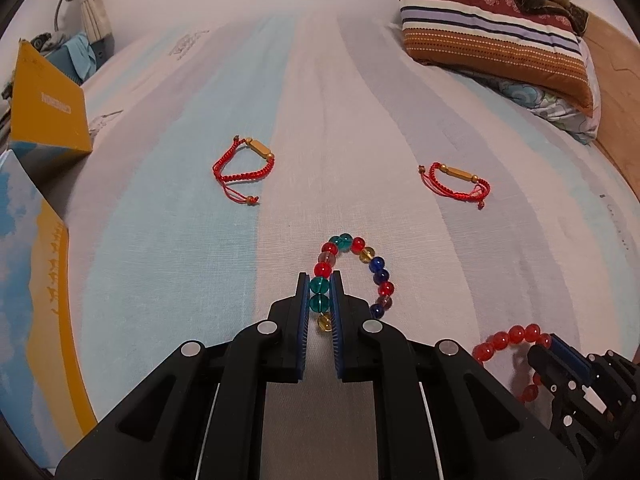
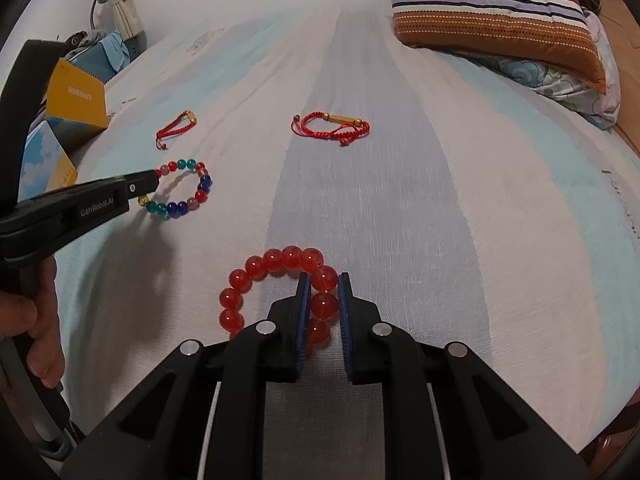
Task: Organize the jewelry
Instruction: 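Grasp the multicolour glass bracelet with the left tool while the right tool grasps the red bead bracelet, then lift and carry both held bracelets over the white cardboard box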
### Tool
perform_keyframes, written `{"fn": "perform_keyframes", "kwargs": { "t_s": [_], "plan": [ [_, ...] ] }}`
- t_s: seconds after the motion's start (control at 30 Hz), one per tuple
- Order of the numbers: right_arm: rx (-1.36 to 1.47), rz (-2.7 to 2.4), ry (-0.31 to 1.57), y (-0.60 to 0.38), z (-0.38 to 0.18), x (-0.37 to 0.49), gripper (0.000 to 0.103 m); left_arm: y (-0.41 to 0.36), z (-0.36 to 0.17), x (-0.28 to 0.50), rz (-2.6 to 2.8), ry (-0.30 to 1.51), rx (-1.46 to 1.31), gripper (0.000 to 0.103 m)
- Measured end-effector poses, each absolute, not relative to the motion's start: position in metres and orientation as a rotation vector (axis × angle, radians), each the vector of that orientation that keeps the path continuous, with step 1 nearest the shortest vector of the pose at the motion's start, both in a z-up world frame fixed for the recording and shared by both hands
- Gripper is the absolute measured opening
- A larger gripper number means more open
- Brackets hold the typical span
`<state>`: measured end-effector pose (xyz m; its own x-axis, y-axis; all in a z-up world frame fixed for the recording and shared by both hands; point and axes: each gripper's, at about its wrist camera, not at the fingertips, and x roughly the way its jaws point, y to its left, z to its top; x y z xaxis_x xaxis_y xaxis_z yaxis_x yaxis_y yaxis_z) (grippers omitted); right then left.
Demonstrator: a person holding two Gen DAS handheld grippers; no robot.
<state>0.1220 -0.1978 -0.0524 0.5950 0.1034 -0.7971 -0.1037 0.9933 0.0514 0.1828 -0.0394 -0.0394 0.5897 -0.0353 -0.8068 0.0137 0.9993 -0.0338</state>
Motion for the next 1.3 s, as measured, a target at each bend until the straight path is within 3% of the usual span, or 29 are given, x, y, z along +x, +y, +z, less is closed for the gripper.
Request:
{"fn": "perform_keyframes", "kwargs": {
  "t_s": [1.3],
  "plan": [
    [-0.018,0.046,0.855,-0.174,0.028,0.120,0.013,0.001,0.049,0.107,-0.016,0.894,-0.002,0.009]
  ]
}}
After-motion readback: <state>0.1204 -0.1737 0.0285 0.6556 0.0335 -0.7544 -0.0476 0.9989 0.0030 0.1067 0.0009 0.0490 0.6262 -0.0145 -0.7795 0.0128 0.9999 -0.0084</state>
